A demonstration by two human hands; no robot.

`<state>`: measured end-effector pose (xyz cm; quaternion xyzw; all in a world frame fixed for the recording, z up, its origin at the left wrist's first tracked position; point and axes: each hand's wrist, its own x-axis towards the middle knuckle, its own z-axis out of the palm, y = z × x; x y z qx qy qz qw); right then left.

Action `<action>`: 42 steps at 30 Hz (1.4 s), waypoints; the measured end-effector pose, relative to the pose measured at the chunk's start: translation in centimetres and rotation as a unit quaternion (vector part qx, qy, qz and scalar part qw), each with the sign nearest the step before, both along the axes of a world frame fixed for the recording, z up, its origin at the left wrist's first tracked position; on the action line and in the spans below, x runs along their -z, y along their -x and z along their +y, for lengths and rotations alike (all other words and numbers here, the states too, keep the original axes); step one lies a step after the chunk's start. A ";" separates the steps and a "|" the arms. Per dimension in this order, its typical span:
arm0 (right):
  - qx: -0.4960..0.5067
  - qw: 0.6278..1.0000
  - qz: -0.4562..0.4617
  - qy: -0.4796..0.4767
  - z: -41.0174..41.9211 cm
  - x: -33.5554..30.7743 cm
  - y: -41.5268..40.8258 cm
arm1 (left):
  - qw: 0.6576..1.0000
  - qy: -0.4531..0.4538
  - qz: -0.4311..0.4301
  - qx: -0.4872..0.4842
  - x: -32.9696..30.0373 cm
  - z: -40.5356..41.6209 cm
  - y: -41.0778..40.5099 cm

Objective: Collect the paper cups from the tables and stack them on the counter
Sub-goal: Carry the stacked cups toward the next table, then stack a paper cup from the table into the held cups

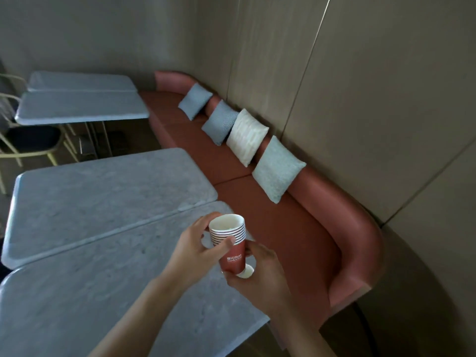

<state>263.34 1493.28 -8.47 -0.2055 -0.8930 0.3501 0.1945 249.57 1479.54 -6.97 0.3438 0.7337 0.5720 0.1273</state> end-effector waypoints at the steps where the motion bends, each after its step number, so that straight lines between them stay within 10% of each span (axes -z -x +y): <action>1: -0.016 1.000 0.000 0.001 0.2 0.4 1.0 | 1.000 0.003 0.003 -0.013 0.3 -0.1 0.6; 16: -0.229 0.970 -0.082 0.018 9.3 7.3 9.7 | 0.975 0.082 -0.029 -0.204 6.2 1.8 3.5; 42: -0.277 0.933 -0.216 -0.081 17.4 23.5 7.5 | 0.882 0.283 -0.141 -0.350 27.2 1.3 -9.3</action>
